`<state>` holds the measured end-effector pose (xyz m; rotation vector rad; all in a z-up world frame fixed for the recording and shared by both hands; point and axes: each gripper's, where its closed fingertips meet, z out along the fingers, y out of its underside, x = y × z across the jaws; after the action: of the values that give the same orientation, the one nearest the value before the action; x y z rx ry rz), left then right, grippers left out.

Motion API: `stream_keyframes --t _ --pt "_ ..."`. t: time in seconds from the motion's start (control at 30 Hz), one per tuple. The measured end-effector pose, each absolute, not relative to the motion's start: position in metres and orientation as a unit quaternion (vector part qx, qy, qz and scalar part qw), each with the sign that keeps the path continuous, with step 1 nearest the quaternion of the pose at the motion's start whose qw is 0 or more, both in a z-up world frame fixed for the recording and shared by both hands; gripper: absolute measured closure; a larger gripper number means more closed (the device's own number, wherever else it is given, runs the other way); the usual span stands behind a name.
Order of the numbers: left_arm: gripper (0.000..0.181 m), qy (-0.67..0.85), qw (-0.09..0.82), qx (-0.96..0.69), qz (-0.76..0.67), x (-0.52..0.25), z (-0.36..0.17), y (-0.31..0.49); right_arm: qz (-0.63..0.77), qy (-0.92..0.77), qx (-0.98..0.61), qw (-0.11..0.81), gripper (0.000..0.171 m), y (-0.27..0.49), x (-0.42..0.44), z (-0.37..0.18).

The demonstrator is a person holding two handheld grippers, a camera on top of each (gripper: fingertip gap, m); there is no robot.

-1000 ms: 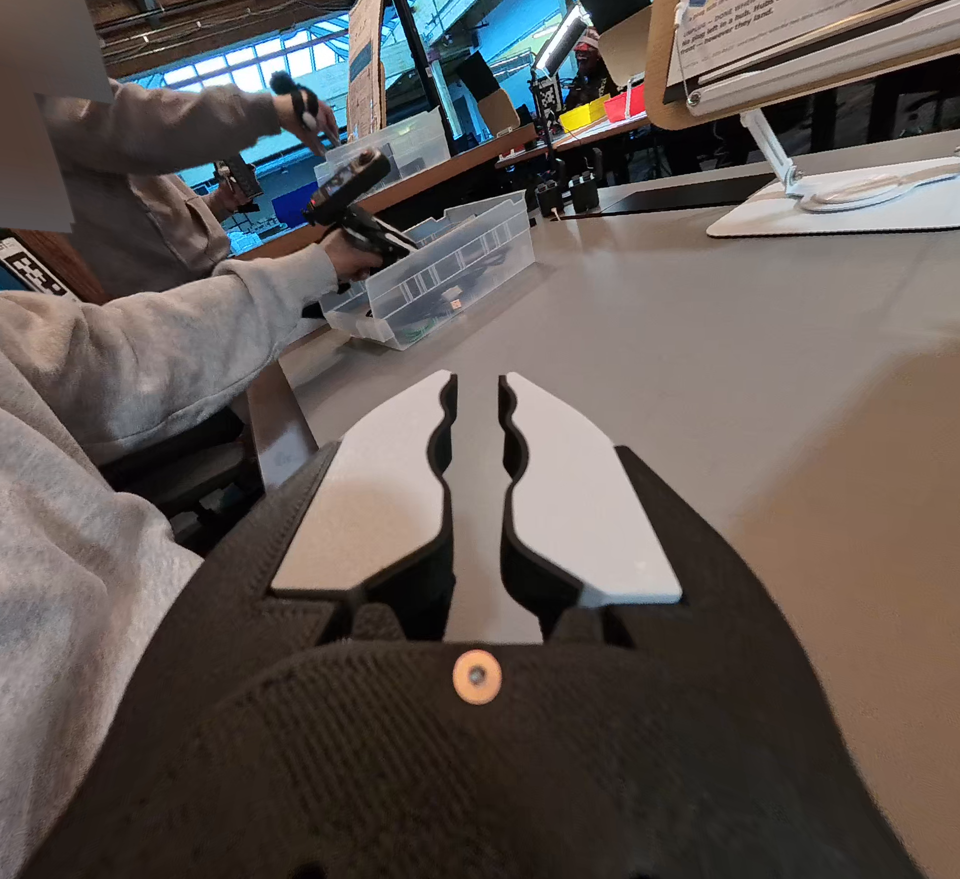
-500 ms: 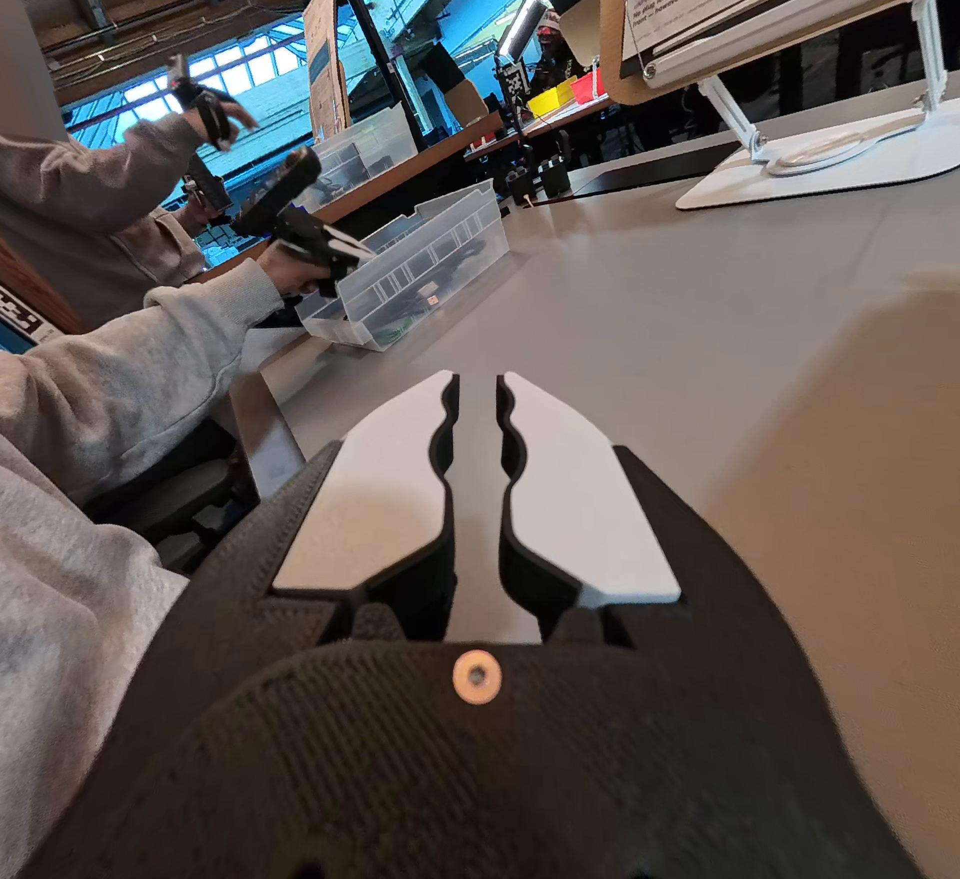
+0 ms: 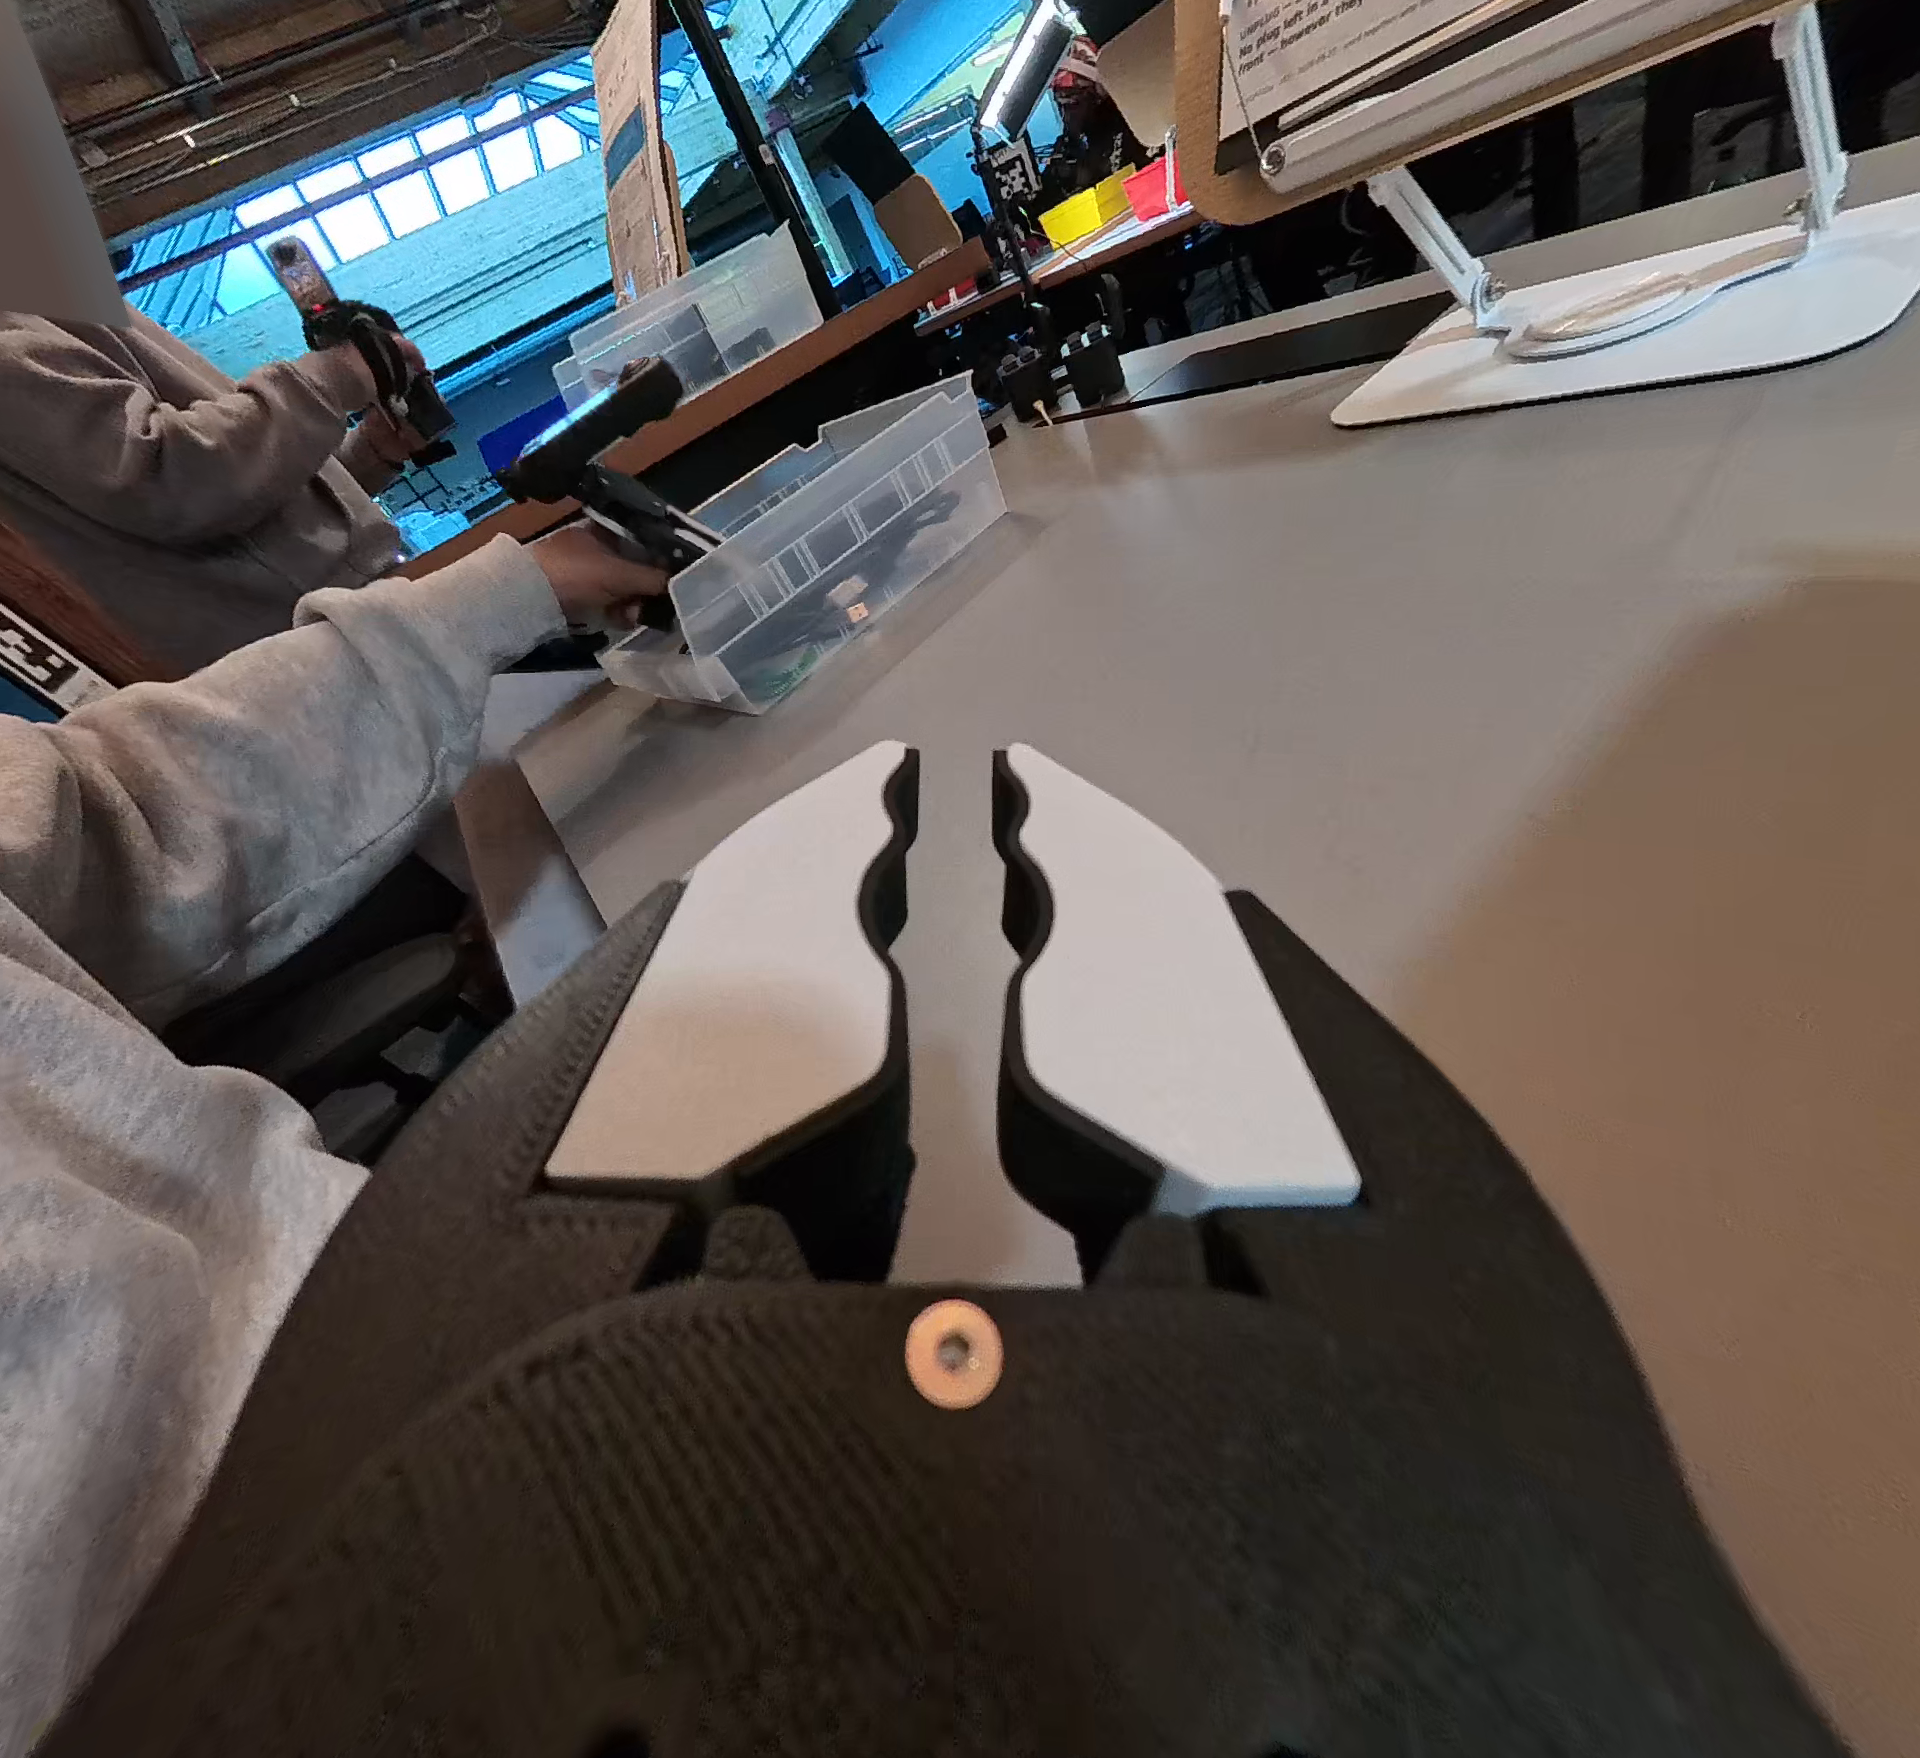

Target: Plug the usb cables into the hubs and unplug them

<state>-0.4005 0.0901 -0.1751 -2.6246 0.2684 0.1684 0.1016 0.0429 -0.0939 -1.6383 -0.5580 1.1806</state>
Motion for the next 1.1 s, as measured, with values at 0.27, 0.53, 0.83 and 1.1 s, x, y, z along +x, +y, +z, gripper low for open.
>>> stream_keyframes --t 0.27,0.53,0.83,1.1 --pt "0.106 0.043 0.226 -0.969 -0.093 -0.397 -0.184 0.074 0.496 -0.215 -0.688 0.485 0.158 0.047 0.103 -0.1" --pt "0.103 0.128 0.179 -0.971 -0.098 -0.379 -0.193 0.065 0.499 -0.196 -0.695 0.48 0.158 0.052 0.107 -0.103" --pt "0.103 0.068 0.246 -0.954 -0.154 -0.375 -0.179 0.084 0.505 -0.185 -0.696 0.476 0.158 0.054 0.109 -0.103" --pt "0.126 0.081 0.245 -0.962 -0.09 -0.385 -0.182 0.09 0.513 -0.177 -0.698 0.468 0.158 0.056 0.109 -0.105"
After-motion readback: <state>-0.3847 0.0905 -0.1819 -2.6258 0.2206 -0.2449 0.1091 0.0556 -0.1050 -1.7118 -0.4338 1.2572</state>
